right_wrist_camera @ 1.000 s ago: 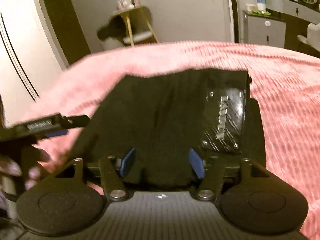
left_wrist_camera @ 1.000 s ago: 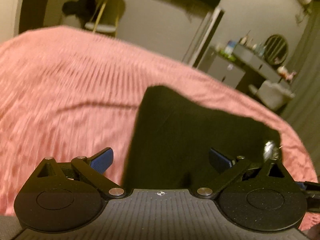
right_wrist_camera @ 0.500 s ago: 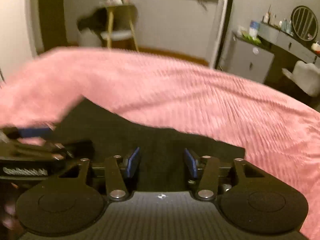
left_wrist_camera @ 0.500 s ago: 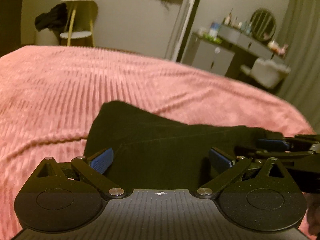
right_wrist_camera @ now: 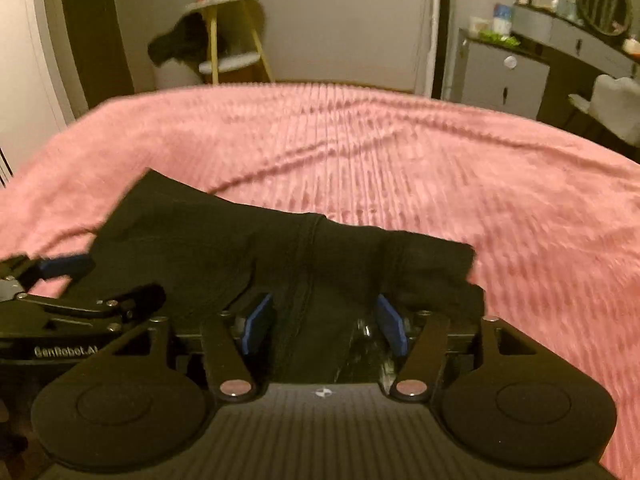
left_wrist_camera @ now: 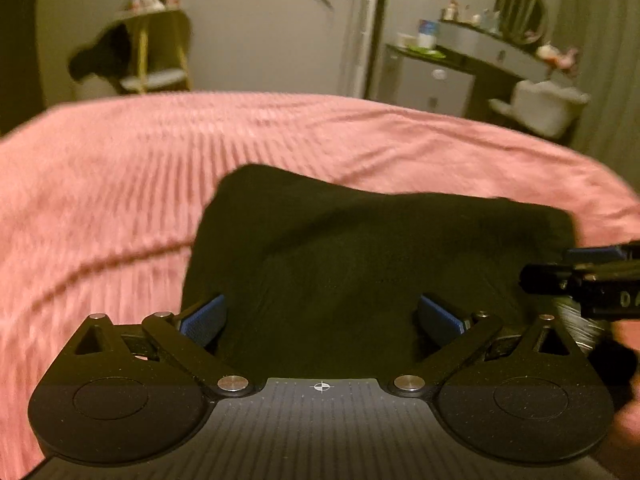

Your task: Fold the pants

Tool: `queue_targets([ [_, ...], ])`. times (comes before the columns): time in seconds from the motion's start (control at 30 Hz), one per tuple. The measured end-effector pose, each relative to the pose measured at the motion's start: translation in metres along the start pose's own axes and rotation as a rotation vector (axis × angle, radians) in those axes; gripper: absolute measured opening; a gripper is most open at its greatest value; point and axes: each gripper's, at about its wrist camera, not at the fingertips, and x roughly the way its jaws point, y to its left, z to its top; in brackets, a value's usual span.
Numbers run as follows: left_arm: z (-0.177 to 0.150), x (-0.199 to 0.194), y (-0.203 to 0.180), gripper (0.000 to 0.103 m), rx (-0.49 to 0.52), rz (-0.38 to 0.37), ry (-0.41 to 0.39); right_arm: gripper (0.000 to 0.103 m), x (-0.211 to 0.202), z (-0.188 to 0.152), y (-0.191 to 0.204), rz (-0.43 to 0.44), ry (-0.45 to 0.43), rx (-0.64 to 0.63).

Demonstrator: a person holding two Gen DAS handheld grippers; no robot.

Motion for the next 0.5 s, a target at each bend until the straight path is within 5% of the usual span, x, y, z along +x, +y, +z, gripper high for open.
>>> queue_targets([
  [0.13, -0.015, -0.027, 0.002, 0.103, 0.008, -0.057, 0.013, 0.082, -0.029, -0.032, -0.007, -0.003, 0.026, 0.084],
  [0.23, -0.023, -0.021, -0.006, 0.103, 0.036, -0.061, 0.047, 0.086, -0.016, -0.051, -0.025, -0.062, 0.148, 0.166],
  [0.33, -0.03, -0.009, -0.01, 0.103, 0.072, -0.044, 0.072, 0.091, -0.006, -0.049, -0.046, -0.06, 0.181, 0.3],
  [0.5, -0.021, -0.025, 0.014, 0.103, -0.066, -0.098, 0.056, 0.095, -0.004, -0.055, -0.068, 0.027, 0.191, 0.416],
])
